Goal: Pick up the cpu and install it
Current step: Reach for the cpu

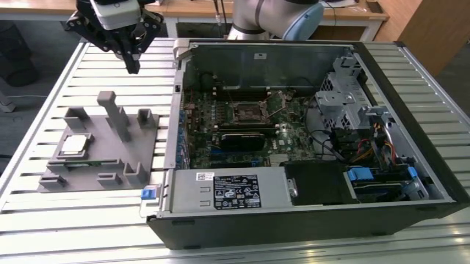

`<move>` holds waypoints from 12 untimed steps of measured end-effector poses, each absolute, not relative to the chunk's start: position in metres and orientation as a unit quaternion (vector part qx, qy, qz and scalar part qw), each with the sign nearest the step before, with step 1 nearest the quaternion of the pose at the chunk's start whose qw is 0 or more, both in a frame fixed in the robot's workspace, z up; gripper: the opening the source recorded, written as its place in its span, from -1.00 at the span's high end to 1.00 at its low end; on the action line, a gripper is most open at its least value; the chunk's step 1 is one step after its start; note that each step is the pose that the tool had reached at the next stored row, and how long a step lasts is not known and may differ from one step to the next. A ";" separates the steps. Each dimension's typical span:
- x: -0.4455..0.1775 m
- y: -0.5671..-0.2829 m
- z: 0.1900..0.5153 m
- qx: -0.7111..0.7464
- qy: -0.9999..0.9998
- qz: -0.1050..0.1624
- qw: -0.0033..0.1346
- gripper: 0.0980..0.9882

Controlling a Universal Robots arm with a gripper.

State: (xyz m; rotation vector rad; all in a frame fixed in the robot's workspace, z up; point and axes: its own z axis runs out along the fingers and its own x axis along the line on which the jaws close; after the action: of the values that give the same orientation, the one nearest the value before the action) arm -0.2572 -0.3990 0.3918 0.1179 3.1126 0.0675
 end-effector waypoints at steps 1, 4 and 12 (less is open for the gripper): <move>-0.258 -0.399 0.392 0.038 0.999 0.022 0.013 0.98; -0.262 -0.399 0.392 0.038 0.999 0.022 0.013 0.98; -0.271 -0.399 0.391 0.038 0.999 0.022 0.013 0.98</move>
State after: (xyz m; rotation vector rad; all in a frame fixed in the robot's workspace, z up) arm -0.2709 -0.3989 0.3913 0.1180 3.1126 0.0676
